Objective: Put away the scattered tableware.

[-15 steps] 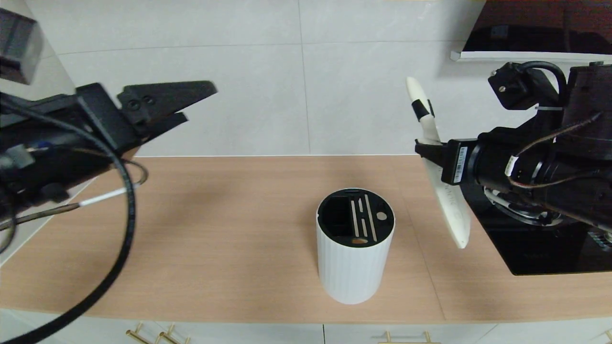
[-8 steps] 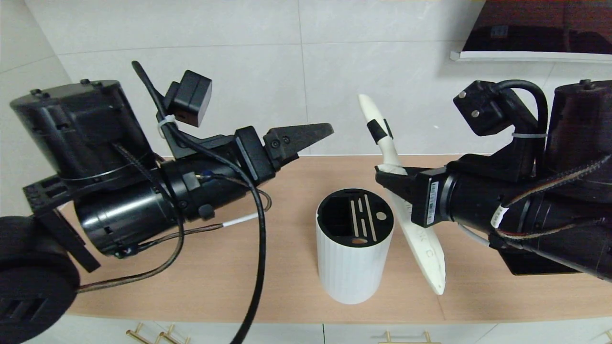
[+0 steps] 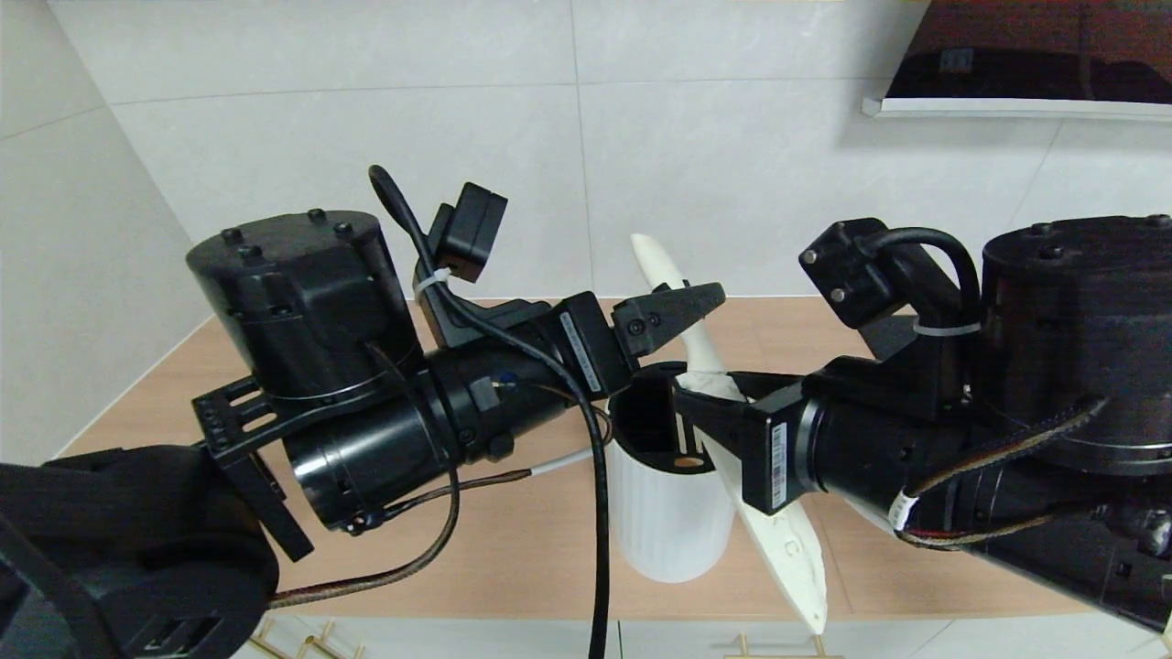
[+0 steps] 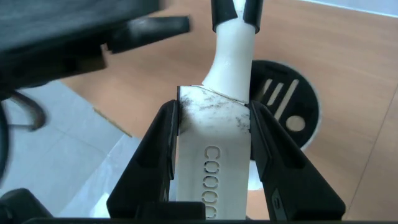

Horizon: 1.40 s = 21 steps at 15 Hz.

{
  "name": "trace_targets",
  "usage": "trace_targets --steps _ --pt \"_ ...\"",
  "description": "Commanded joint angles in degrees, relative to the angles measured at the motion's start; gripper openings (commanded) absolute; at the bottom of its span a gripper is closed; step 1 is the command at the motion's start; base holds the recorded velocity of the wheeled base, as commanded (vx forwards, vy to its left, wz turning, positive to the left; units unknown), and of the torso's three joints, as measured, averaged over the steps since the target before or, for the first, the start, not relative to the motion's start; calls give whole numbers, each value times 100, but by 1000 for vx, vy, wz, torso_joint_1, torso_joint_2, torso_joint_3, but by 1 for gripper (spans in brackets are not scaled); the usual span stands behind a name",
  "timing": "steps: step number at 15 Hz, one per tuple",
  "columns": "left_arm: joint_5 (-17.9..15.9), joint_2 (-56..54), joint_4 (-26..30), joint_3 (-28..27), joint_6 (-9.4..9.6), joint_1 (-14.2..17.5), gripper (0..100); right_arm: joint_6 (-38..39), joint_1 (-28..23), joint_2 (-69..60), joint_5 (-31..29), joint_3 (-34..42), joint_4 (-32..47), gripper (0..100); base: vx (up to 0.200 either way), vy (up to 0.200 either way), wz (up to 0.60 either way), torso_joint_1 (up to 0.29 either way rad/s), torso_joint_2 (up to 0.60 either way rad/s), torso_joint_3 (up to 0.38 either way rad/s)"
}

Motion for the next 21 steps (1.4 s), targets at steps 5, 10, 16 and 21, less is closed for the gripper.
trace_targets --steps 5,10,16,21 --pt "27 229 -33 -23 0 -25 100 9 208 77 -8 69 -12 0 0 0 0 0 0 0" --pt "124 282 -33 -49 8 -25 0 9 217 68 -8 95 -12 0 0 0 0 0 0 0" --pt "124 299 -24 -93 17 19 0 9 226 59 1 130 -30 0 0 0 0 0 0 0" --pt "186 282 -24 -111 17 19 0 9 226 50 1 157 -48 0 0 0 0 0 0 0"
